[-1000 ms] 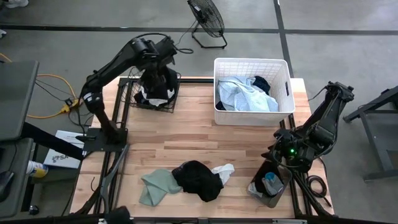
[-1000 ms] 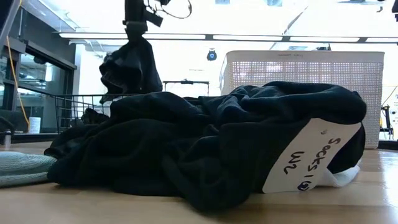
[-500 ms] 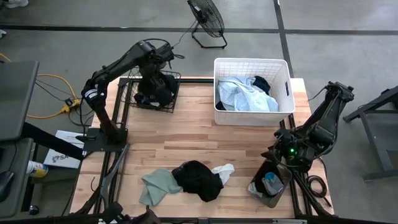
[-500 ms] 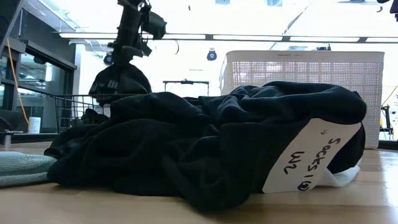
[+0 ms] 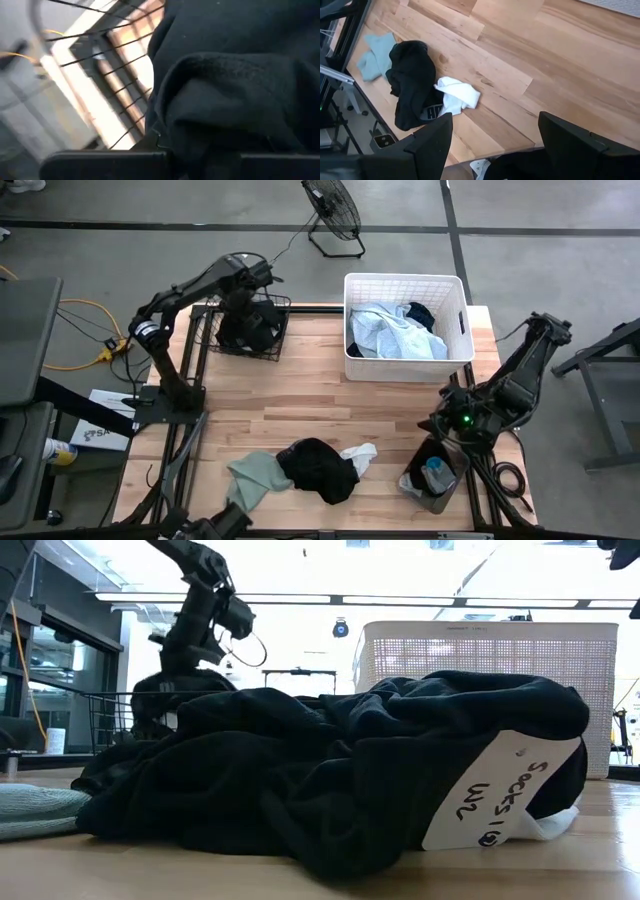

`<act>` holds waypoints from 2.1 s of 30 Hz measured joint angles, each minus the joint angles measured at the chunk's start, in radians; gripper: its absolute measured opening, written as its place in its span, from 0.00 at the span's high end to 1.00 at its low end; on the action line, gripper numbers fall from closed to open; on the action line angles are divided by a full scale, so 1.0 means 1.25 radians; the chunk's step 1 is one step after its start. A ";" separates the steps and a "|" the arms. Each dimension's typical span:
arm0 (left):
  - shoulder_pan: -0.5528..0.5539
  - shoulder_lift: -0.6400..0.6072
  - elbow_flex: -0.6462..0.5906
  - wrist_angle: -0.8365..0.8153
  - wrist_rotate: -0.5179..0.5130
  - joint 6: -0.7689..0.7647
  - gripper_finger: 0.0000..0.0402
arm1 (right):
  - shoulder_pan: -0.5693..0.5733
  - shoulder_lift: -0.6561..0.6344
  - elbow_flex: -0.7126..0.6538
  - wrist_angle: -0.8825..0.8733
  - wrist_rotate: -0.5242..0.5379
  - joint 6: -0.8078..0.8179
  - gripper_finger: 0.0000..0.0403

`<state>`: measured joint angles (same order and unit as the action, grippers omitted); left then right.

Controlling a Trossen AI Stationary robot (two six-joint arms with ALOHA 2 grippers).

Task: Pick & Place Cloths
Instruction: Put the left black boxer shorts into the black wire basket

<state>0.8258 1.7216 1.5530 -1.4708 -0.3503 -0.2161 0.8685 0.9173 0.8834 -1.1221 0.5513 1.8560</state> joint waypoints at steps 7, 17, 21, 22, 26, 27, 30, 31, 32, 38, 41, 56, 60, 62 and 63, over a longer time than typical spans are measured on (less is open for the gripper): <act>0.049 0.000 -0.069 0.127 0.098 -0.022 0.99 | -0.011 0.000 0.000 0.000 -0.003 -0.001 0.29; 0.059 0.000 -0.183 0.272 0.148 -0.039 0.99 | -0.011 0.000 0.000 0.004 -0.003 0.008 0.29; 0.059 0.000 -0.234 0.337 0.147 -0.050 0.98 | -0.011 0.000 0.000 0.010 -0.003 0.008 0.29; 0.059 -0.001 -0.246 0.352 0.147 -0.055 0.98 | -0.011 0.000 0.000 0.010 -0.003 0.008 0.29; 0.059 -0.003 -0.279 0.394 0.146 -0.062 0.97 | -0.011 0.000 0.000 0.010 -0.003 0.008 0.29; 0.063 -0.003 -0.283 0.400 0.145 -0.062 0.98 | -0.011 0.000 0.000 0.011 -0.003 0.008 0.29; 0.068 -0.003 -0.285 0.403 0.146 -0.063 0.98 | -0.011 0.000 0.000 0.016 -0.003 0.008 0.29; 0.068 -0.002 -0.285 0.403 0.146 -0.065 0.97 | -0.011 0.000 0.000 0.017 -0.003 0.008 0.29; 0.068 -0.002 -0.283 0.400 0.144 -0.065 0.96 | -0.011 0.000 0.000 0.019 -0.003 0.008 0.29; 0.067 -0.015 -0.244 0.333 0.122 -0.040 0.78 | -0.011 0.000 0.000 0.024 -0.002 0.008 0.29; 0.067 -0.036 -0.212 0.297 0.122 -0.025 0.66 | -0.011 0.000 0.000 0.024 -0.003 0.008 0.29; 0.067 -0.077 -0.076 0.119 0.130 -0.007 0.42 | -0.011 0.000 0.000 0.024 -0.002 0.007 0.29; 0.067 -0.077 -0.018 0.092 0.145 -0.002 0.42 | -0.011 0.000 0.000 0.024 -0.002 0.007 0.29; 0.067 -0.077 0.013 0.086 0.170 0.002 0.43 | -0.011 0.000 0.000 0.024 -0.002 0.006 0.29; 0.067 -0.077 0.028 0.086 0.178 0.002 0.44 | -0.011 0.000 0.000 0.024 -0.002 0.006 0.29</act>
<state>0.9096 1.6249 1.5877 -1.3639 -0.1273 -0.2138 0.8543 0.9173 0.8836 -1.0916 0.5488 1.8641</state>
